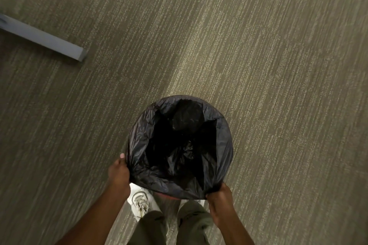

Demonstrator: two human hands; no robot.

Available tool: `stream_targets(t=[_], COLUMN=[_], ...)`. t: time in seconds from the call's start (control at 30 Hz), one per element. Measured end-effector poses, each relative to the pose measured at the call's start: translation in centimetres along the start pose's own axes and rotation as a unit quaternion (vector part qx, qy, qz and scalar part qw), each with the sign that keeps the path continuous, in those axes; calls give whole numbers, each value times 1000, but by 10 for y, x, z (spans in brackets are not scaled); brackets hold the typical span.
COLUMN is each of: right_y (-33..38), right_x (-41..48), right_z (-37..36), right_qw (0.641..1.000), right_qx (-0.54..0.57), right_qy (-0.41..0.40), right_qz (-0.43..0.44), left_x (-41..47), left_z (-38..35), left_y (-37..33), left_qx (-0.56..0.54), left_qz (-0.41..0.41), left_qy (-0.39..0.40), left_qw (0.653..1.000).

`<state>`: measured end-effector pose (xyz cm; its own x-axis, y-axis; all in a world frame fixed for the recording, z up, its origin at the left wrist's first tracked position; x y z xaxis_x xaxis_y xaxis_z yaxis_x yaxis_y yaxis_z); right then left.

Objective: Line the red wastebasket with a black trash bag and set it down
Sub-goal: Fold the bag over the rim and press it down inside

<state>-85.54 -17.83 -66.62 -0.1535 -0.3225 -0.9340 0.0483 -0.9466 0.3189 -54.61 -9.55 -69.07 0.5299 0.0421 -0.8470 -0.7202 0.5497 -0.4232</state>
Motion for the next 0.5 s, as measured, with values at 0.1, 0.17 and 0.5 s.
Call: stream_targets(t=[0.1,0.17,0.5], right_y=[1,-1,-26], right_x=[5,11,0], right_z=[-2,-3,-17], right_qw=[999,999,995], right_qx=[-48,-51,27], right_qy=[7,9,33], right_qz=[-2,-2,-86], left_x=[10,18,9], left_z=[-8,-11,-9], left_y=[0,3,3], left_qx=[47,55,22], left_qz=[-14,-16,21], left_qy=[-2,11,59], left_qw=[999,998,998])
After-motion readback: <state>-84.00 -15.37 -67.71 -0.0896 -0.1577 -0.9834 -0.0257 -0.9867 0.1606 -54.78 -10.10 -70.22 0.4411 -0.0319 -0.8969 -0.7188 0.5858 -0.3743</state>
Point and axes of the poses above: each hand's wrist, its own x-axis towards the middle knuckle, its own z-axis out of the back of the hand, y = z × x, the point moved 5 cm from there along x, towards the middle knuckle, and after that the axes turned 2 degrees about -x, right-handed, at the moved point
